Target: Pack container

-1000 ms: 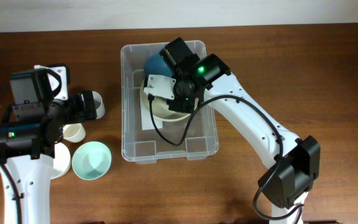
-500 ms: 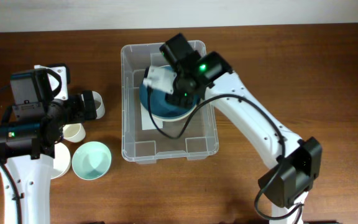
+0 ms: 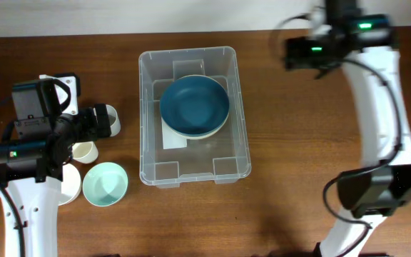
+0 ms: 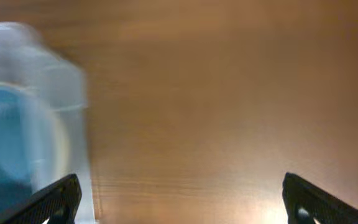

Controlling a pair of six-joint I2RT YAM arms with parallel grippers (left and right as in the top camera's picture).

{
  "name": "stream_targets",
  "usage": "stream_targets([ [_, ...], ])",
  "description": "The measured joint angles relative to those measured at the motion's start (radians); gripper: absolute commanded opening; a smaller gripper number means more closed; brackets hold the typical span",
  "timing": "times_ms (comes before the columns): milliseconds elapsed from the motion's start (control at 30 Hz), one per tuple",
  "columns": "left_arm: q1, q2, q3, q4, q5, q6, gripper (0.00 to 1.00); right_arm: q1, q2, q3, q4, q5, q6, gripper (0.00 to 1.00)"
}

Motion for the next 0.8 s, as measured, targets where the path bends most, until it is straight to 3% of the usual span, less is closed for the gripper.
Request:
stream_targets([
  [167, 0.000, 0.039, 0.000, -0.013, 0.007, -0.001, 0.99, -0.187, 0.000, 0.000, -0.175, -0.013, 0.120, 0.99],
  [367, -0.021, 0.104, 0.000, -0.023, 0.007, -0.003, 0.99, -0.285, -0.020, 0.000, -0.306, -0.013, 0.129, 0.99],
  [533, -0.076, 0.191, 0.016, -0.030, -0.005, -0.003, 0.99, -0.245, -0.154, -0.016, -0.341, -0.013, 0.113, 0.99],
  [800, -0.109, 0.396, 0.182, -0.105, -0.016, -0.003, 0.99, -0.043, -0.486, -0.175, -0.331, 0.014, 0.095, 0.99],
])
